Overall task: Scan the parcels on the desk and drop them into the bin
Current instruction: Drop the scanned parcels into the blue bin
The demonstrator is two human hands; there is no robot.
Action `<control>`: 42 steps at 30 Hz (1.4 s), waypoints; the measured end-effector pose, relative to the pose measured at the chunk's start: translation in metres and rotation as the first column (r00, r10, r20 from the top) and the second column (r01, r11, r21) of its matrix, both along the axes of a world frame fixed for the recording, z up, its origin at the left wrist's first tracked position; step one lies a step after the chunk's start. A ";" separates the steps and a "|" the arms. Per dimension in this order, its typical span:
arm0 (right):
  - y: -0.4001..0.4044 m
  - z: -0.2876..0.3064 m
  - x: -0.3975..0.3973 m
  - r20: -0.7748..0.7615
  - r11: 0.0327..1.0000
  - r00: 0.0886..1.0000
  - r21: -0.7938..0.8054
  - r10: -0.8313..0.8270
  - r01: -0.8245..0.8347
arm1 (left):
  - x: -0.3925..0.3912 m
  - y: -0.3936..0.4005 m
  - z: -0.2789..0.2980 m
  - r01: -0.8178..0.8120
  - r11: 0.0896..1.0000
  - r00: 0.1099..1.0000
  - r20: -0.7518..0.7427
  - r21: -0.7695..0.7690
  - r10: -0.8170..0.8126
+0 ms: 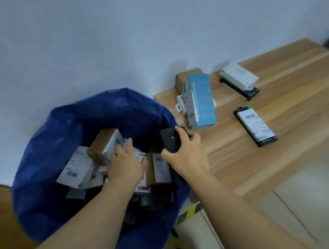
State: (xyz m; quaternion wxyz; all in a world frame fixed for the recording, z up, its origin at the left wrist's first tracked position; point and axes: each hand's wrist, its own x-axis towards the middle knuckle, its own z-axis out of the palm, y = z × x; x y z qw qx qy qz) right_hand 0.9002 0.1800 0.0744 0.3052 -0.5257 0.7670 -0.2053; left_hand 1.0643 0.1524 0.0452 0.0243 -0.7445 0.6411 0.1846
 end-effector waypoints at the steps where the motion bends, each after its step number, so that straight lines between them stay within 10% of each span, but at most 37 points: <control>1: 0.004 0.011 -0.014 0.005 1.000 1.000 -0.027 0.001 -0.001 | -0.016 -0.001 0.010 0.019 0.999 1.000 0.005 -0.026 -0.019; 23: 0.141 0.089 -0.433 -0.062 0.904 0.922 -0.236 -0.381 0.358 | -0.462 0.057 0.083 0.410 0.879 0.910 0.039 -0.243 -0.413; 42: 0.037 0.076 -0.729 -0.083 0.772 0.775 -0.202 -0.627 0.603 | -0.765 -0.068 0.077 0.605 0.756 0.784 0.019 -0.249 -0.621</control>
